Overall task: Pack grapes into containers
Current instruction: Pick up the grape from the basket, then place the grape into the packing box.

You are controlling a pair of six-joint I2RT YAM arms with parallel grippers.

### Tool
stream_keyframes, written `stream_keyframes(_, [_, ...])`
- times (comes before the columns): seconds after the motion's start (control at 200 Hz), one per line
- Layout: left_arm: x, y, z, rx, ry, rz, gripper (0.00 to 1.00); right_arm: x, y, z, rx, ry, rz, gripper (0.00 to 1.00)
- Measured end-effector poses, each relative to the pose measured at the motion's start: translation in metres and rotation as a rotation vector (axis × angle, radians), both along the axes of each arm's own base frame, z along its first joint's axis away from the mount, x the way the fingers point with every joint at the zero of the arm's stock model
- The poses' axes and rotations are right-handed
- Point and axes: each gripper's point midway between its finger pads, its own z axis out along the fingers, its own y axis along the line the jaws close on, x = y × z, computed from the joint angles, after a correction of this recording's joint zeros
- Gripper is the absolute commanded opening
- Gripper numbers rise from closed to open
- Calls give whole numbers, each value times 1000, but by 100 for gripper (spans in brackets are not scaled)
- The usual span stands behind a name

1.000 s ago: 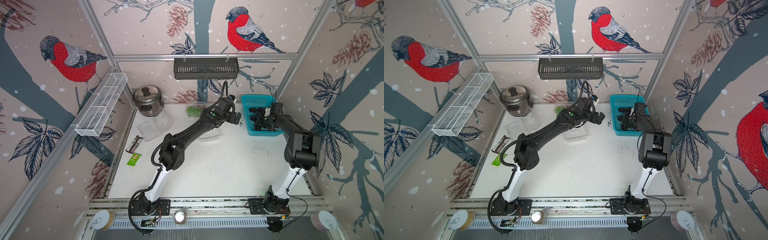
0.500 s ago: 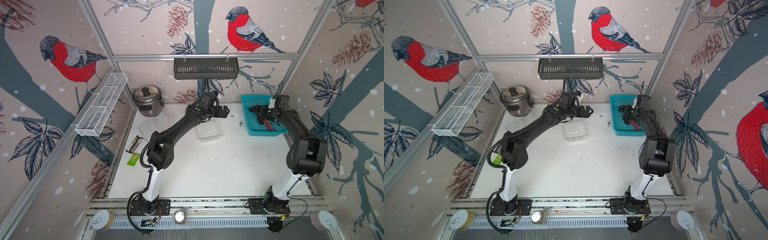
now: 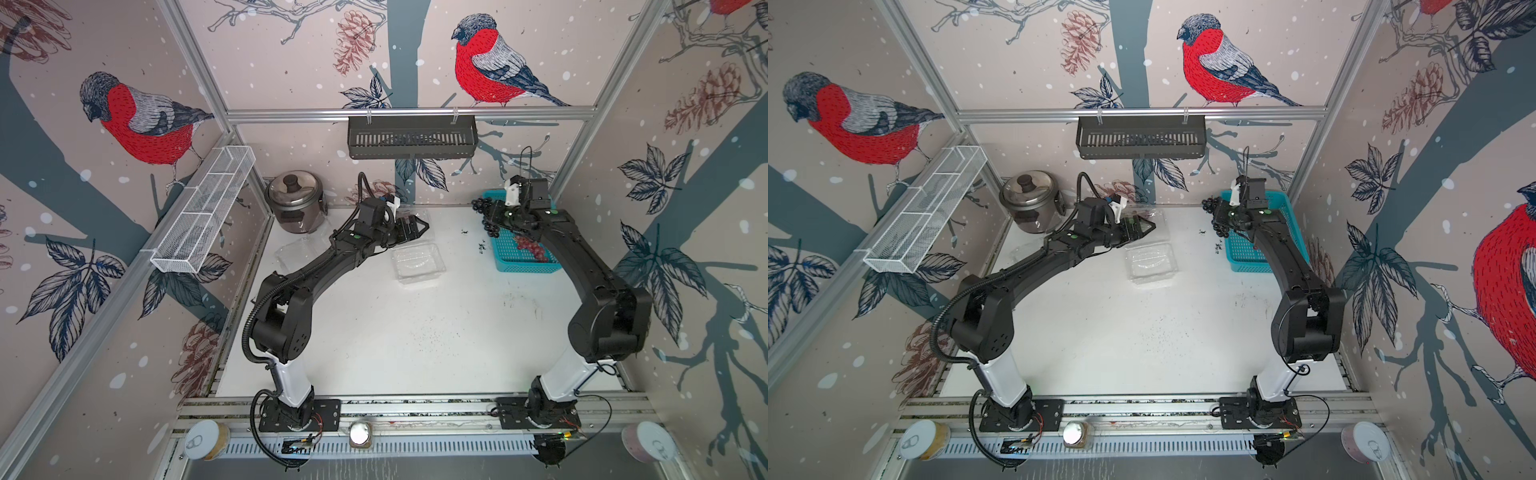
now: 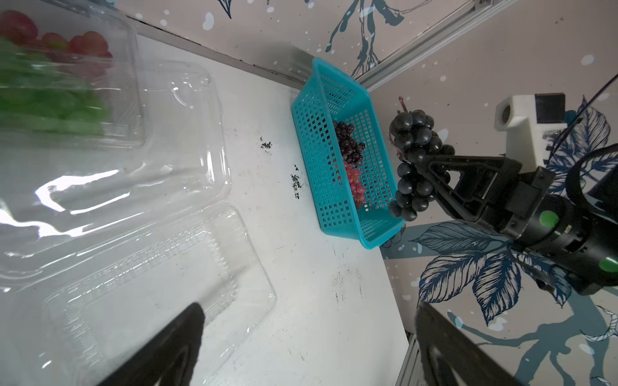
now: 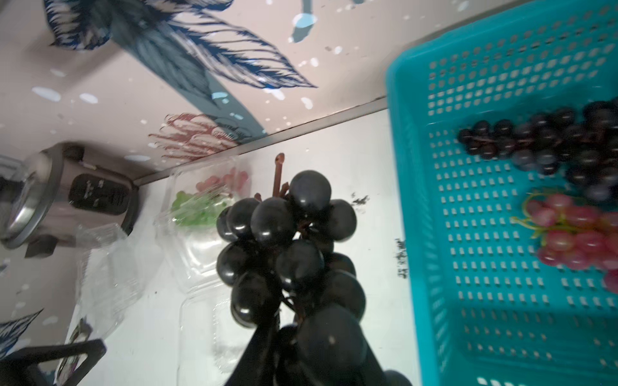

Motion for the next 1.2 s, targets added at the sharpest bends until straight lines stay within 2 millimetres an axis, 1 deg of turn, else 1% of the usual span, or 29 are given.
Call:
stream_keyframes(0.08, [-8,15,-5,-23,23,16,97,-12,33,-5,-9,3,68,29])
stream_keyframes(0.15, [-14,27,-13,-40,42,33,97,-25,62,-16,-24,20,130,29])
stream_keyframes(0.27, [-22,43,-31,-65,95,62,97,-42,103,-34,-48,35,231,29])
stream_keyframes(0.35, [-26,49,-39,-83,118,71,97,-47,123,-51,-64,57,271,29])
stream_keyframes(0.49, [-30,53,-48,-105,148,82,97,-53,147,-84,-95,104,317,29])
stream_keyframes(0.61, [-29,55,-50,-110,151,88,97,-52,160,-108,-120,129,348,29])
stream_keyframes(0.725, [-27,56,-53,-110,154,93,97,-47,161,-125,-142,151,347,29])
stream_keyframes(0.945, [-26,55,-62,-109,174,90,97,-36,165,-143,-166,158,352,30])
stream_keyframes(1.066, [-25,55,-64,-109,181,85,97,-35,165,-154,-174,177,354,32])
stream_keyframes(1.201, [-25,55,-67,-107,187,85,97,-36,166,-160,-178,187,356,35])
